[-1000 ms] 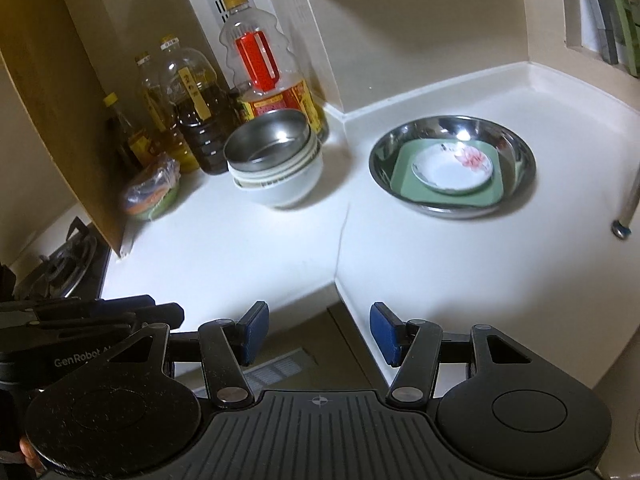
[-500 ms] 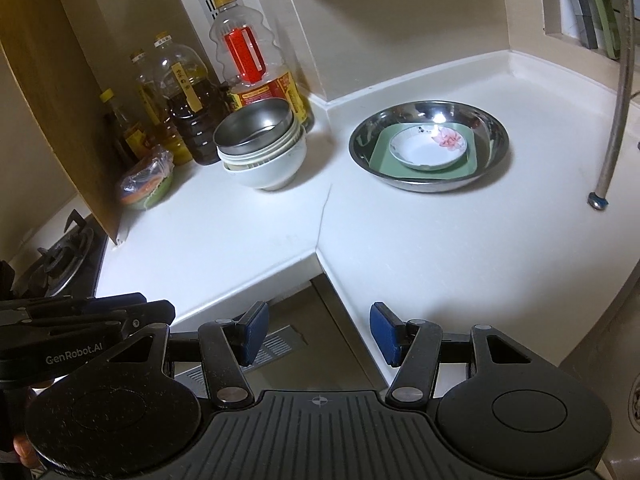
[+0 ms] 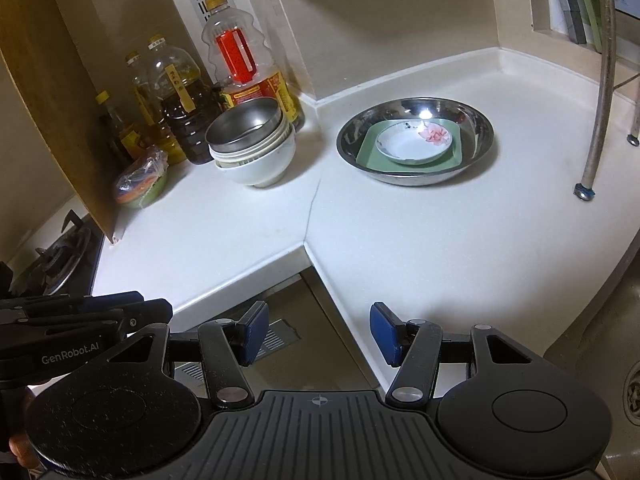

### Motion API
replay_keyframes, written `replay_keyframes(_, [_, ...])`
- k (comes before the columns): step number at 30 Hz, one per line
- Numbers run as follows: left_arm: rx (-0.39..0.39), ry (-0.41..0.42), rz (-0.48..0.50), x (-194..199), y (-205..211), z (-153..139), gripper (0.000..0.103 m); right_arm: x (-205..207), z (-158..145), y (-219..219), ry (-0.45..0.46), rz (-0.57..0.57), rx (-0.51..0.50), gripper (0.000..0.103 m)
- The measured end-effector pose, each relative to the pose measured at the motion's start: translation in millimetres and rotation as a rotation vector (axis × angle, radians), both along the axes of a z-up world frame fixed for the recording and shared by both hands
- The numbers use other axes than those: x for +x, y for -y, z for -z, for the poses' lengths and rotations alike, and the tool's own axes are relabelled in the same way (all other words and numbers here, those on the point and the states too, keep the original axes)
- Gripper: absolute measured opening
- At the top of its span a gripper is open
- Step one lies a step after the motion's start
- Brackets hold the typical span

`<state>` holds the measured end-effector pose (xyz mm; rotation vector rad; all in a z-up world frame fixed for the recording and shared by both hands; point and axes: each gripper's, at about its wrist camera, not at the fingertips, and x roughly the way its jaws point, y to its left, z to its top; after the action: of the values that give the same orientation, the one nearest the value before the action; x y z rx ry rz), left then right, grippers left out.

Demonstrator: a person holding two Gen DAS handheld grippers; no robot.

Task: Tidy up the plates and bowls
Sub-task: 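Withdraw the left gripper upward away from the pot and bowl stack, then move both grippers to the steel pot rim and grasp the stack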

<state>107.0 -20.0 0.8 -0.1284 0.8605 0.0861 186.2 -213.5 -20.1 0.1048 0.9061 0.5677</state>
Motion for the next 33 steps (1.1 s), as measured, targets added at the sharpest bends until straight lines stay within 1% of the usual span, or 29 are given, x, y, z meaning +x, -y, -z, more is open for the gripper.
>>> replay_keyframes(9, [0.006, 0.016, 0.017, 9.1, -3.3, -2.6, 0.034, 5.5, 0.4, -1.0, 0.03, 0.01, -0.018, 0.056])
replay_keyframes(12, [0.008, 0.029, 0.012, 14.7, -10.4, -4.5, 0.042, 12.4, 2.5, -2.5, 0.041, 0.028, -0.03, 0.056])
replay_keyframes(16, [0.048, 0.043, -0.011, 26.8, -23.9, -5.1, 0.045, 25.7, 4.7, -9.2, 0.052, 0.039, -0.033, 0.056])
replay_keyframes(20, [0.084, 0.055, -0.035, 46.3, -41.6, -3.1, 0.045, 46.4, 4.8, -19.2, 0.054, 0.039, -0.017, 0.056])
replay_keyframes(26, [0.061, 0.059, -0.039, 85.0, -70.4, -2.7, 0.045, 90.4, 5.2, -37.3, 0.041, 0.057, -0.003, 0.056])
replay_keyframes(31, [0.031, 0.074, -0.038, 117.0, -95.0, -6.6, 0.045, 126.6, 1.7, -57.9, 0.058, 0.055, 0.028, 0.056])
replay_keyframes(33, [0.027, 0.092, -0.037, 130.7, -105.0, -9.2, 0.045, 140.0, 0.6, -67.3, 0.066, 0.045, 0.054, 0.056])
